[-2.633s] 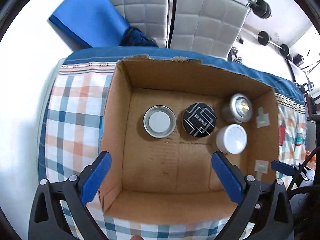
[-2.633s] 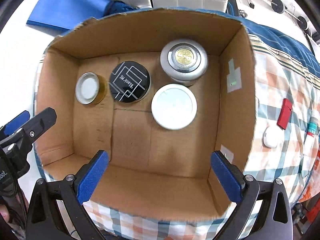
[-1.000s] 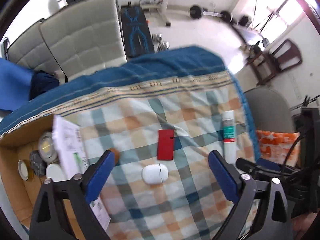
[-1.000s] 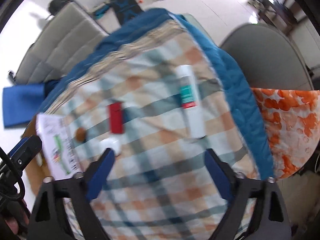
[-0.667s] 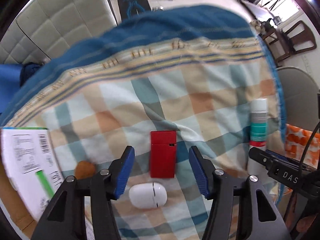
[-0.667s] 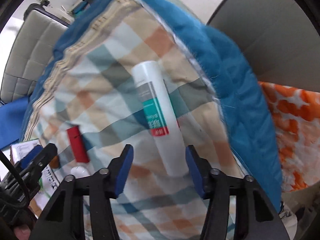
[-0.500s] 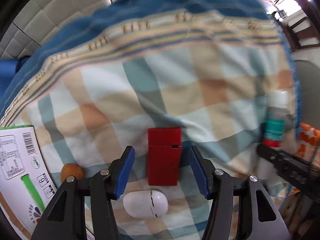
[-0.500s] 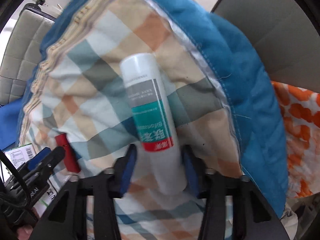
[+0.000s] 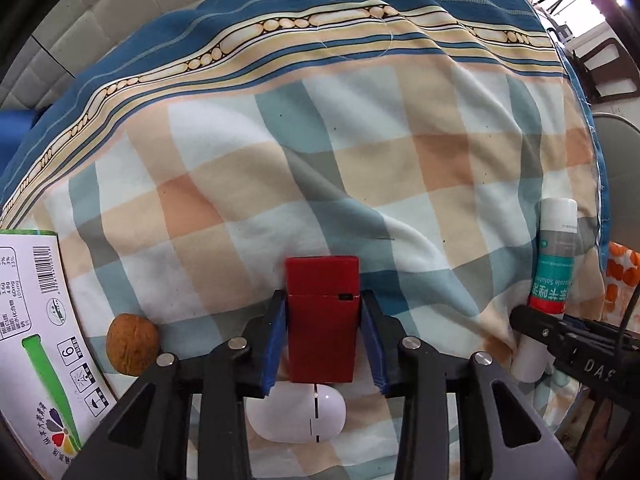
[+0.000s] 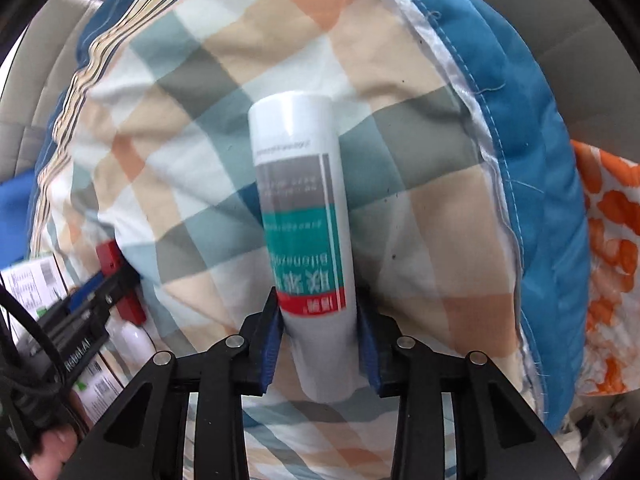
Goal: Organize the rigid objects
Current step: 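Carry the bottle and red block into the box and open both tools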
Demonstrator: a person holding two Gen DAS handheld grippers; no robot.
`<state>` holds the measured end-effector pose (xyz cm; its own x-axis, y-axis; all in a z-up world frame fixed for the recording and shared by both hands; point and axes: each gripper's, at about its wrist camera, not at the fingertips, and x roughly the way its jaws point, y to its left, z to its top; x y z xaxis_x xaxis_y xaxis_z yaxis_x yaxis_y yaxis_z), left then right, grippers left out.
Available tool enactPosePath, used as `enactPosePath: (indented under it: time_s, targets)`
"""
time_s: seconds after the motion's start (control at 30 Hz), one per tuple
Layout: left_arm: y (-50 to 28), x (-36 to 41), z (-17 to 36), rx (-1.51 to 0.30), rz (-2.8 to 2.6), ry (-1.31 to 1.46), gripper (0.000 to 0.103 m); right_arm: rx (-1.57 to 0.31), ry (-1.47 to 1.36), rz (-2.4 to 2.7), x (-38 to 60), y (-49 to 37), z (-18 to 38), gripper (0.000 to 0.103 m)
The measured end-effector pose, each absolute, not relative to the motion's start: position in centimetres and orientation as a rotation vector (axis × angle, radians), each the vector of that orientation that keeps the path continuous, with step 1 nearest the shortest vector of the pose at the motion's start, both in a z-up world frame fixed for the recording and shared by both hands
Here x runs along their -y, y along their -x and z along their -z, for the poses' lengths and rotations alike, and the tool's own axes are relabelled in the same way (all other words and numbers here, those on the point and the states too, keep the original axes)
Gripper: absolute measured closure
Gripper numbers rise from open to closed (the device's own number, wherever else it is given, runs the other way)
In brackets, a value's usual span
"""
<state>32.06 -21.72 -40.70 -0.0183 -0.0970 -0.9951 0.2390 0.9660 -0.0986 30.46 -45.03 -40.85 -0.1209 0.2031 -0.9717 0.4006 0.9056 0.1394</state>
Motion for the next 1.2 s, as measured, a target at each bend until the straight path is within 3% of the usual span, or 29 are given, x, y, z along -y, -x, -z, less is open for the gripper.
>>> enactPosePath:
  time_s: [0.43, 0.7, 1.2]
  targets:
    - [-30.7, 20.7, 35.3, -1.478, 0.288, -0.117, 0.072, -1.681, -0.381, 0.149, 41.2, -29.1, 38.9, 0.068]
    - [-28.0, 18.6, 29.4, -1.395, 0.284, -0.071, 0.072, -1.623, -0.42, 0.036, 37.3, -27.1, 34.6, 0.068]
    - [-24.9, 4.5, 20.7, -1.257, 0.211, 0.108, 0.072, -1.472, -0.379, -0.23, 26.1, -25.4, 23.0, 0.069]
